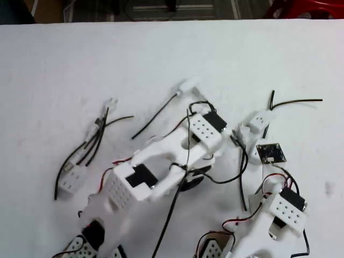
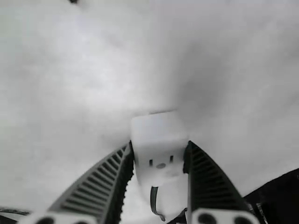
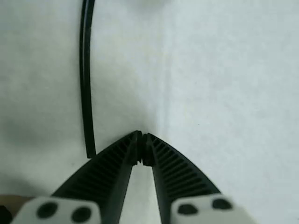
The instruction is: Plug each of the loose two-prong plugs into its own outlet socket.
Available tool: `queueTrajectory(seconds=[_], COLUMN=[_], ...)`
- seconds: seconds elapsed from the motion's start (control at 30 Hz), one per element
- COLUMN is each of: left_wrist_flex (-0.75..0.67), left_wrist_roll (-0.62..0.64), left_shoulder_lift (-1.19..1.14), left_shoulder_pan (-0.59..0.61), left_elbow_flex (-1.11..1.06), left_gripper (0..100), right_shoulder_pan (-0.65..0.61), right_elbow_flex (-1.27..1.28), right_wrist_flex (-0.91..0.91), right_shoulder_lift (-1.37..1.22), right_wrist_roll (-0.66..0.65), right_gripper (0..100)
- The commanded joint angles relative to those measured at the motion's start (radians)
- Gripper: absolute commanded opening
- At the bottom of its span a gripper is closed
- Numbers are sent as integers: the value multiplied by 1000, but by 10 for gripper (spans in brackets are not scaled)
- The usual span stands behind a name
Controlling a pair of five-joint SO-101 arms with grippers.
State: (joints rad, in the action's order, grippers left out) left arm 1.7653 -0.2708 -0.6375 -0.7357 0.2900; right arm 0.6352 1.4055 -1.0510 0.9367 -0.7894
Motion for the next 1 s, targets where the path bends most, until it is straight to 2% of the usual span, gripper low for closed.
queueTrajectory(seconds=[0.0, 0.23, 0.33, 0.4, 0.57, 0.63, 0.8, 0.97], left_wrist_flex=[18, 6, -5, -31, -115, -133, -77, 12], left_wrist_roll=[15, 17, 55, 61, 40, 21, 161, 55], left_shoulder_lift=[21, 13, 10, 10, 19, 18, 15, 19], left_shoulder_pan=[-35, -104, -99, -64, 110, 179, 323, 377], left_elbow_flex=[41, 71, 92, 95, 98, 120, 226, 305], left_gripper=[121, 125, 186, 225, 187, 203, 273, 240], right_shoulder_pan=[-7, -8, -21, -28, -28, -28, -28, -28], right_elbow_flex=[3, 3, 3, 3, 3, 3, 3, 3], right_wrist_flex=[-5, -5, -5, -5, -5, -5, -5, -5], right_shoulder_lift=[15, 15, 15, 13, 13, 13, 13, 13], right_wrist_roll=[-11, -11, -11, -11, -11, -11, -11, -11], right_gripper=[18, 18, 18, 18, 18, 18, 19, 19])
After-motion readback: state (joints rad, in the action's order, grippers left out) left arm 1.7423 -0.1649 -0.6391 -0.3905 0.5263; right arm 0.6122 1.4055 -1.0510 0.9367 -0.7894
